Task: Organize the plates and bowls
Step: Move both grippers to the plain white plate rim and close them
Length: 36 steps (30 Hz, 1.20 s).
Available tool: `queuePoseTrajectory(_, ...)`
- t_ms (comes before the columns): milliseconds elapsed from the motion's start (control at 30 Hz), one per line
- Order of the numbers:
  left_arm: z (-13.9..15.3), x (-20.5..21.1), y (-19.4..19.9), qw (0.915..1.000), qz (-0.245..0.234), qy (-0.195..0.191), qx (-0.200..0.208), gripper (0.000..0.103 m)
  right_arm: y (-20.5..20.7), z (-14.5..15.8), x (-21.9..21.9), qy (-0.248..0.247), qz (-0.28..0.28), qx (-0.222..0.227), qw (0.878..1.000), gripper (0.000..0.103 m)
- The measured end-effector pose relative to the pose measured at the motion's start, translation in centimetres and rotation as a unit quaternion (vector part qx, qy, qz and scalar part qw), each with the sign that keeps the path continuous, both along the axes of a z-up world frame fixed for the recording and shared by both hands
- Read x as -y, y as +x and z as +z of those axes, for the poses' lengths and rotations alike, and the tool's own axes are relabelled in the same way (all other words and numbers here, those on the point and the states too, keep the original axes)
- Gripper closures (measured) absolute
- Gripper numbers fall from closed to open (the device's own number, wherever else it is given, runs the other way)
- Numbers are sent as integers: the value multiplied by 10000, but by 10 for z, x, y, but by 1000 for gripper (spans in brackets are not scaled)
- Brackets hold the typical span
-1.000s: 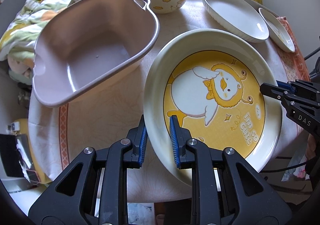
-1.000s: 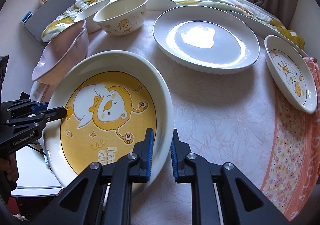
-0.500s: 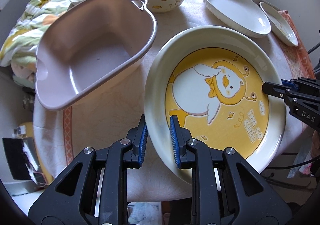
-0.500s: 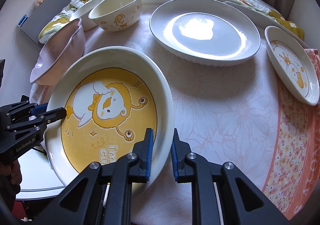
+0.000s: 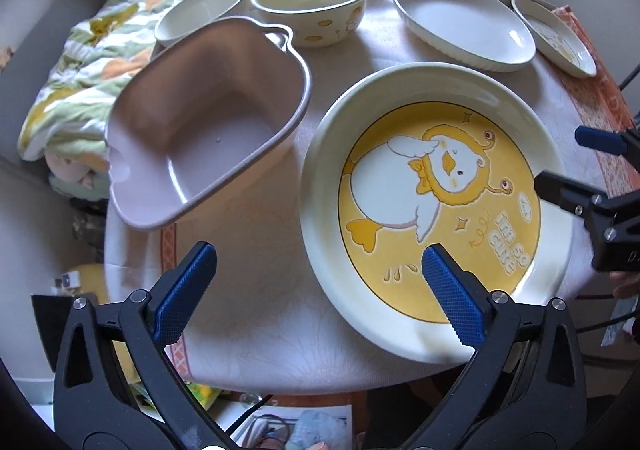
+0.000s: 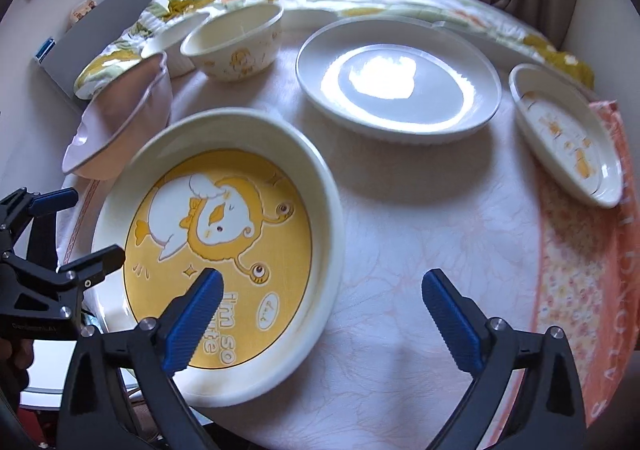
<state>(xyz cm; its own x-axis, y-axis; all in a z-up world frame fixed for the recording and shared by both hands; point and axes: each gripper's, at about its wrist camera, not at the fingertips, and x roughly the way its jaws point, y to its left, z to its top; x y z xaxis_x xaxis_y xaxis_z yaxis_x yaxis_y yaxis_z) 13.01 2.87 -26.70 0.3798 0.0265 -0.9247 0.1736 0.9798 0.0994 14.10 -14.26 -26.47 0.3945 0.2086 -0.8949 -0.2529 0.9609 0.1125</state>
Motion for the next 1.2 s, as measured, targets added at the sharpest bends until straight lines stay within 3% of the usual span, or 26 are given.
queuePoseTrajectory(233,55,-6,-12,9981,-22,-461,408,1,-7,51,17,30,-240,269,9993,3)
queuePoseTrajectory(433,123,-5,-8,9868,-205,-1023,1236,0,-12,122,41,47,-588,1171,9914,1)
queuePoseTrajectory(600,153,5,13,9774,-356,-1383,1556,0,-9,162,53,171,-735,1706,9824,1)
queuePoseTrajectory(733,160,12,27,9757,-242,-1598,1480,0,6,181,60,38,-583,1703,9837,1)
queuePoseTrajectory(867,153,21,41,9789,-19,-1458,1434,0,35,184,61,-321,-267,1652,9854,1)
queuePoseTrajectory(1033,132,32,67,9804,394,-1508,1206,0,77,167,74,-335,-68,1341,9904,1)
queuePoseTrajectory(1200,104,50,99,9767,765,-1811,867,1,131,134,90,-179,399,874,9952,1)
